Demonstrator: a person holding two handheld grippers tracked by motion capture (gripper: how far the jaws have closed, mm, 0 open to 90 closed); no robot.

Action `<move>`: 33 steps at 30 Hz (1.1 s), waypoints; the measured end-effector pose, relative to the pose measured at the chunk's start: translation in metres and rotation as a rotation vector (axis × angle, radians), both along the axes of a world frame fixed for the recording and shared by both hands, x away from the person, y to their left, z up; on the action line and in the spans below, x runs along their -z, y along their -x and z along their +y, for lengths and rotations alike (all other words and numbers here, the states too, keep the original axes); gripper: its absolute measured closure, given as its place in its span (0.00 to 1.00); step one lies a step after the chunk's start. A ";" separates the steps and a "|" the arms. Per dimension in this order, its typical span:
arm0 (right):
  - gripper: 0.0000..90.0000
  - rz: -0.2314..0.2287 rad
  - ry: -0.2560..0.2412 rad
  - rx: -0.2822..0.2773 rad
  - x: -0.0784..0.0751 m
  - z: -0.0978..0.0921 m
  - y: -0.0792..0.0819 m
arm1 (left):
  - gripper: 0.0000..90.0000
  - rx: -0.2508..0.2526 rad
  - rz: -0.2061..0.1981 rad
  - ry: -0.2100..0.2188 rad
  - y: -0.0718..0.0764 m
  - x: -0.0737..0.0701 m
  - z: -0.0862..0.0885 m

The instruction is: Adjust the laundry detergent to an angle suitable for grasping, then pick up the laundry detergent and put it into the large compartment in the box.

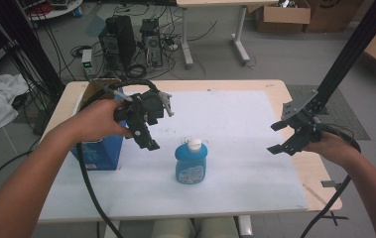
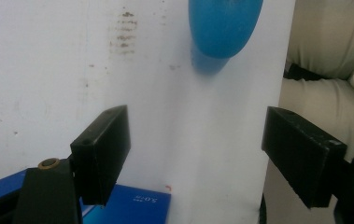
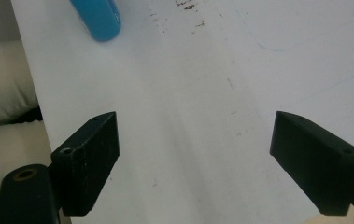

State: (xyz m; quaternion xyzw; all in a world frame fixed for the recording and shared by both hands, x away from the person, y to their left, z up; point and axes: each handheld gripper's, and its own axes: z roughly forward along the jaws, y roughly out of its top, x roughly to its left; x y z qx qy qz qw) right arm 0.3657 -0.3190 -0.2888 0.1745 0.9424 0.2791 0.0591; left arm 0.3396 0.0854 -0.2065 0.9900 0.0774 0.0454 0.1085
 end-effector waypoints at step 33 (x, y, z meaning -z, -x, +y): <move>0.17 -0.011 -0.001 -0.005 0.002 0.005 0.001 | 0.23 -0.025 0.007 0.011 -0.004 -0.002 -0.010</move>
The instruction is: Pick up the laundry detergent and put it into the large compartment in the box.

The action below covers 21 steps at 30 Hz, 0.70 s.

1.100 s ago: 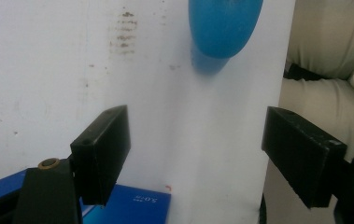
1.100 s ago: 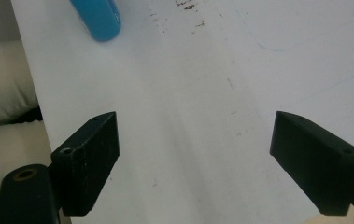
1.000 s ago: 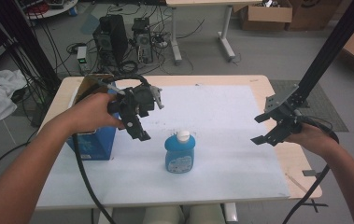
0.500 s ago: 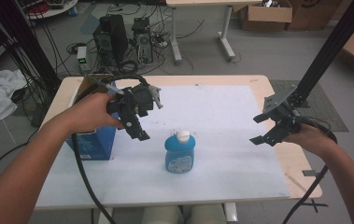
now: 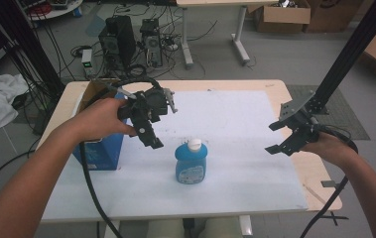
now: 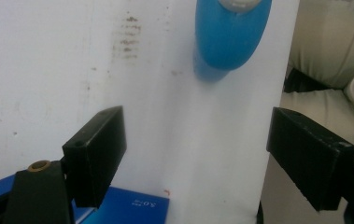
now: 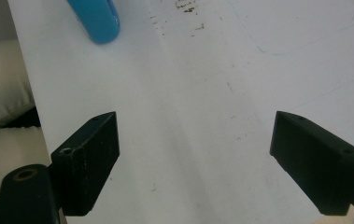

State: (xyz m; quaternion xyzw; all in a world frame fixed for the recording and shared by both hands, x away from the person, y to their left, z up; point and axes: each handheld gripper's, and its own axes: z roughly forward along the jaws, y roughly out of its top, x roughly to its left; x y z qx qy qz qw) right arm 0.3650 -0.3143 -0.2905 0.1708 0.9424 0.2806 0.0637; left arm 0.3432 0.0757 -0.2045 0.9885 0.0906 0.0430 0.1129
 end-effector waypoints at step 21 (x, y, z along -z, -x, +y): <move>0.17 -0.002 -0.010 0.001 0.005 -0.003 0.001 | 0.22 0.094 0.007 0.006 0.005 0.011 -0.051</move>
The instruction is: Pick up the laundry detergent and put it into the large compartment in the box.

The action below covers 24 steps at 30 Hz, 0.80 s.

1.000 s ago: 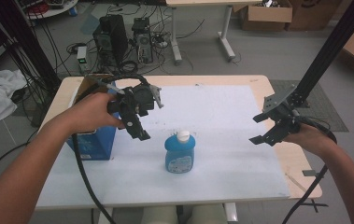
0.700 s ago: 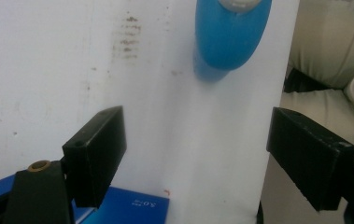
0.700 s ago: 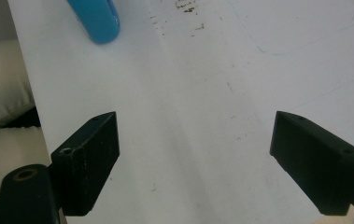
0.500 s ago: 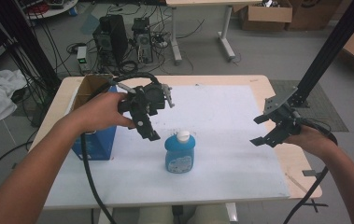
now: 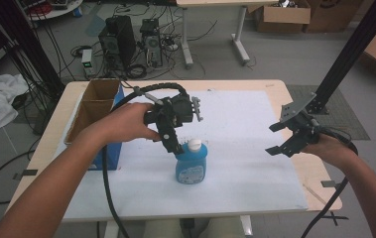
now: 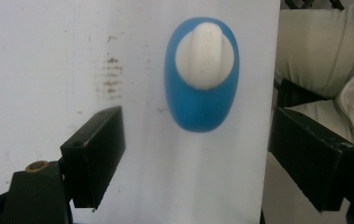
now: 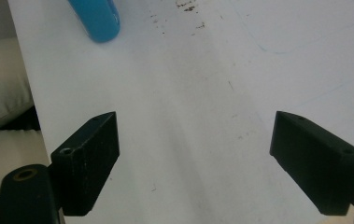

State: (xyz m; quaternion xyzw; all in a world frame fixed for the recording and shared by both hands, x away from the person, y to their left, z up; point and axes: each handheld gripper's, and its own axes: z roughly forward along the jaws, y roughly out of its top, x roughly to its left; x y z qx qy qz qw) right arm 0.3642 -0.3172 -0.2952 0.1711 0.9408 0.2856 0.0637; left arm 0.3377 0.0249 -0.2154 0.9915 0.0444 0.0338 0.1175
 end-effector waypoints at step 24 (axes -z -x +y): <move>0.17 0.001 0.000 -0.004 0.005 0.002 0.000 | 0.22 0.006 0.012 -0.026 -0.005 0.036 -0.030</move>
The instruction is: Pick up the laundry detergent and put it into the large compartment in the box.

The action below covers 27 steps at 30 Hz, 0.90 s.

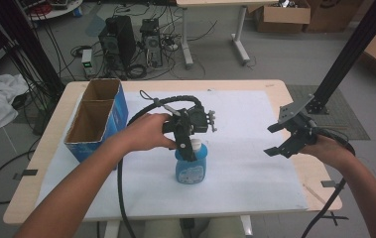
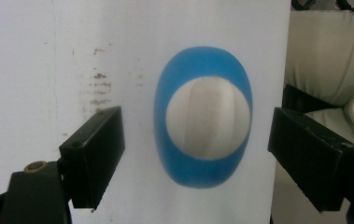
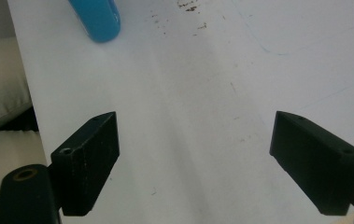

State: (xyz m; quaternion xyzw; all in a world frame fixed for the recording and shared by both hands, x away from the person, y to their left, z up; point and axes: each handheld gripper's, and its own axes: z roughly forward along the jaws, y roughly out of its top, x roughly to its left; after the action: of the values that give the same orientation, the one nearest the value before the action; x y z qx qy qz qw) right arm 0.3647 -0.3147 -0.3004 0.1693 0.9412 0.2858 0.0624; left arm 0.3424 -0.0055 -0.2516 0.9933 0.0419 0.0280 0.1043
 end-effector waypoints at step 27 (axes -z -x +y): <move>0.18 0.002 -0.008 -0.002 0.006 -0.003 0.000 | 0.22 -0.020 0.024 -0.051 -0.002 0.032 -0.011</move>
State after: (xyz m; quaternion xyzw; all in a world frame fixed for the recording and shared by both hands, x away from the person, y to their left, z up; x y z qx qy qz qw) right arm 0.3648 -0.3179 -0.3062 0.1692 0.9402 0.2896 0.0604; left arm 0.3442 -0.0161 -0.2837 0.9954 0.0524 0.0184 0.0780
